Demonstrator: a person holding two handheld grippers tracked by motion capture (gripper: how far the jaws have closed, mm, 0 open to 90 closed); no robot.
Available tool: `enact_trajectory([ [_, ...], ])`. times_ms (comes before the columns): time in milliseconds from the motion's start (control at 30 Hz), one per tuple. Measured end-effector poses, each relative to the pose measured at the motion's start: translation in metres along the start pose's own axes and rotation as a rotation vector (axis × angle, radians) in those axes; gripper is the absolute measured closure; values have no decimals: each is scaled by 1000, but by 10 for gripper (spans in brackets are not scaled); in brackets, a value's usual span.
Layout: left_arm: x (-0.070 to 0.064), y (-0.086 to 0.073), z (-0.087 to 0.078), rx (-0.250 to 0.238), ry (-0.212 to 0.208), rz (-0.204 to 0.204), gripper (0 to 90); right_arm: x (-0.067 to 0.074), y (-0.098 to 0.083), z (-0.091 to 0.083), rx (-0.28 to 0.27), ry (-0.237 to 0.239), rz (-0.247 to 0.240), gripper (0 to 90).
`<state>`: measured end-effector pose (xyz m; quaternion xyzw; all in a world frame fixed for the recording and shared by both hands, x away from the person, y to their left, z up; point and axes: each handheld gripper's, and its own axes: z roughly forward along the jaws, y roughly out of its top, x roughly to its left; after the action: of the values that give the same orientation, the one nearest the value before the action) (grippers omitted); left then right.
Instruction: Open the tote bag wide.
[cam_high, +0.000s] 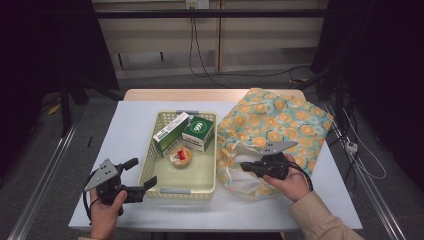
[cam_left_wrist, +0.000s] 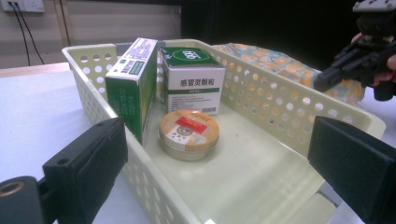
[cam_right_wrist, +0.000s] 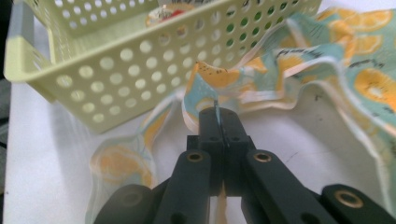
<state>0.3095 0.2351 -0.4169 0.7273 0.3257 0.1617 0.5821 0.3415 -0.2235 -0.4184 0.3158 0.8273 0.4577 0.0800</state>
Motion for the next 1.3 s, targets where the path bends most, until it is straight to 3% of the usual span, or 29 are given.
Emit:
enact_trajectory([
  [267, 1, -1, 0, -7, 0, -10, 49, -18, 6, -17, -58, -35, 40, 900],
  [600, 3, -2, -2, -8, 10, -15, 50, -33, 7, -24, -78, -63, 60, 900],
  [700, 2, -1, -1, -7, 7, -11, 50, -44, 10, -27, -91, -88, 83, 900],
  [933, 3, -2, -1, -1, 5, -10, 50, -64, 22, -36, -104, -176, 71, 900],
  [1033, 2, -2, -1, -1, 4, -9, 50, -72, 25, -36, -86, -200, 62, 900],
  [1300, 3, -3, 0, 2, 3, -14, 50, -101, 32, -47, -115, -225, 104, 900],
])
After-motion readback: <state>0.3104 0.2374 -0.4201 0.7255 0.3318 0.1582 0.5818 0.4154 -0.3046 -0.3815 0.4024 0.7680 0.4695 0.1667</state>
